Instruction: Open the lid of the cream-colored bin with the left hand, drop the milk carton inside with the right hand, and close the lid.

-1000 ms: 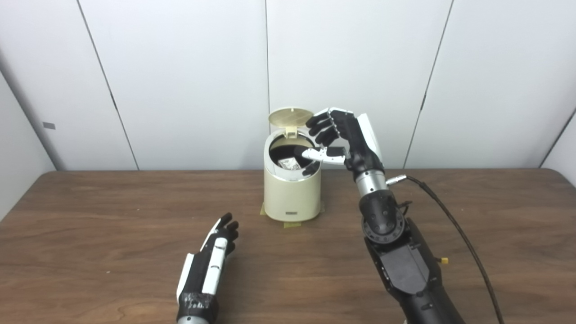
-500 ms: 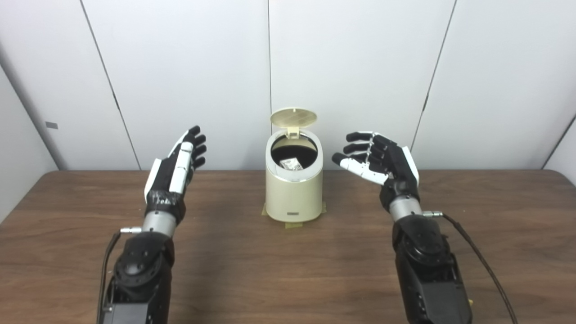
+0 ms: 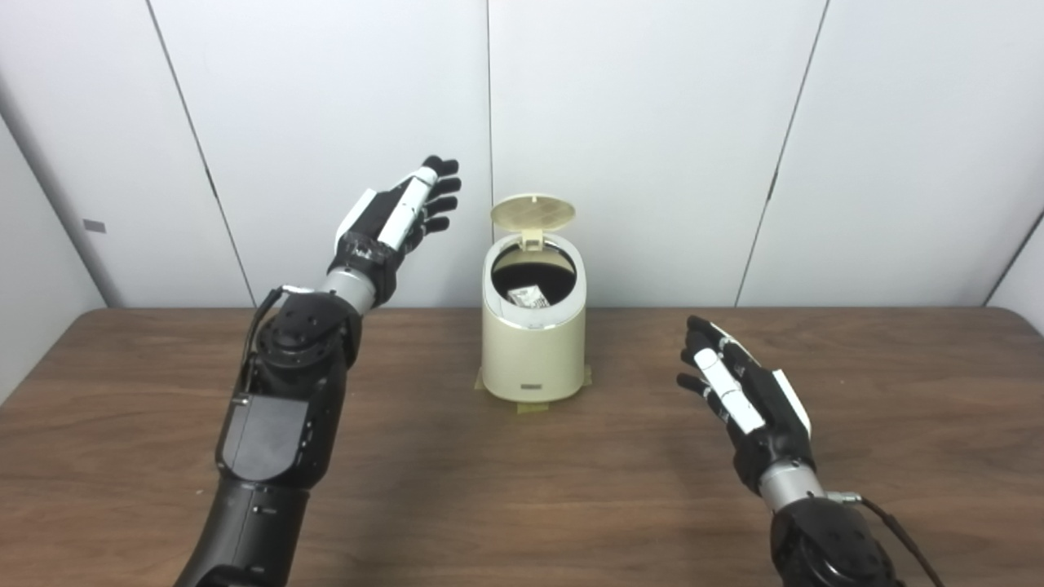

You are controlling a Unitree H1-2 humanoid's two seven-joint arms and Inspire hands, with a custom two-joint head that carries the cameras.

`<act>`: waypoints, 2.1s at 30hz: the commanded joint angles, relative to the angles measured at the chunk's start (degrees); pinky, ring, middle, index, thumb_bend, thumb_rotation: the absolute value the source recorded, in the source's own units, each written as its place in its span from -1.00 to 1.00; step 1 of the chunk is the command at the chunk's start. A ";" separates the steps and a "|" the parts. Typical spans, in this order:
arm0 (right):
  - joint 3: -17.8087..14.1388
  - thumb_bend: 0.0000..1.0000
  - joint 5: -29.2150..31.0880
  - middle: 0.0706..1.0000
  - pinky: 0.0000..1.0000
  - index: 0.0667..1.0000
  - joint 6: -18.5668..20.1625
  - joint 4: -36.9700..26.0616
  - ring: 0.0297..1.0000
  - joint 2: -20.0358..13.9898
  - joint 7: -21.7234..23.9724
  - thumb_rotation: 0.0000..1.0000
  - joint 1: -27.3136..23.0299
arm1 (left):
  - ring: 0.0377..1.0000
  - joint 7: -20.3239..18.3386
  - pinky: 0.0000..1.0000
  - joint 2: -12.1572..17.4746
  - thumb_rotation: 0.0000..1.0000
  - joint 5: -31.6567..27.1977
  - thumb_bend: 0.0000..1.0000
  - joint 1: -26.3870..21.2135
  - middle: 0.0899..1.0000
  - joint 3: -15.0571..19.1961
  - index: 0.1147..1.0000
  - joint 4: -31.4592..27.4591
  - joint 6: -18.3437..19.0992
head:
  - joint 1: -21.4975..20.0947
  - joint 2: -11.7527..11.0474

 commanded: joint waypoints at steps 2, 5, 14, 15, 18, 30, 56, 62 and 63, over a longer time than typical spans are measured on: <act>0.10 0.20 0.91 0.80 0.73 0.74 -5.76 -2.92 0.80 -1.30 1.60 0.66 1.18 | 0.81 -2.45 0.82 2.18 0.86 1.44 0.00 -5.53 0.79 -1.59 0.80 1.78 -3.88 | 0.28 -0.21; 0.28 0.24 1.32 0.78 0.81 0.74 -8.09 -2.77 0.80 -0.98 1.64 0.80 3.42 | 0.80 -4.34 0.81 3.13 0.91 3.33 0.01 -7.29 0.76 -3.87 0.78 3.86 -5.41 | 0.39 -0.47; 2.56 0.07 -4.23 0.72 0.70 0.68 -12.91 -0.12 0.73 0.56 -2.13 0.80 5.75 | 0.77 -8.28 0.80 5.51 1.00 8.88 0.01 -9.29 0.68 -9.28 0.76 3.11 -6.37 | 0.53 -1.11; 2.64 0.03 -4.40 0.72 0.69 0.69 -13.07 0.08 0.73 0.78 -2.31 0.82 5.91 | 0.76 -8.47 0.81 5.63 1.00 9.52 0.00 -9.29 0.67 -9.66 0.75 2.63 -6.35 | 0.57 -1.13; 2.53 0.01 -3.97 0.71 0.65 0.68 -13.09 0.81 0.73 1.43 -2.51 0.86 6.10 | 0.76 -9.04 0.84 6.34 1.00 11.77 0.00 -9.05 0.65 -10.97 0.73 1.39 -7.53 | 0.64 -1.32; 5.94 -0.09 -11.89 0.67 0.44 0.72 -14.84 5.14 0.61 -0.14 -4.03 1.00 6.85 | 0.70 -8.92 0.91 7.77 1.00 19.21 -0.09 -8.69 0.44 -13.30 0.54 -1.20 -9.06 | 0.19 -1.46; 5.68 -0.02 -14.66 0.61 0.44 0.71 -13.64 5.69 0.59 0.03 -4.93 1.00 6.40 | 0.55 -11.11 0.73 14.17 1.00 45.23 0.01 -4.78 0.49 -24.09 0.42 -7.10 -25.21 | -0.47 -0.12; 6.22 -0.02 -15.32 0.61 0.54 0.72 -12.39 4.95 0.62 -0.27 -4.44 1.00 6.81 | 0.61 -15.27 0.74 13.79 1.00 47.66 0.07 -2.60 0.53 -25.36 0.47 -10.01 -24.71 | -0.45 0.43; 6.21 -0.01 -15.18 0.61 0.56 0.72 -12.21 4.85 0.63 -0.23 -4.34 1.00 6.89 | 0.62 -15.55 0.74 13.67 1.00 48.28 0.10 -2.32 0.53 -25.50 0.47 -10.43 -24.71 | -0.45 0.43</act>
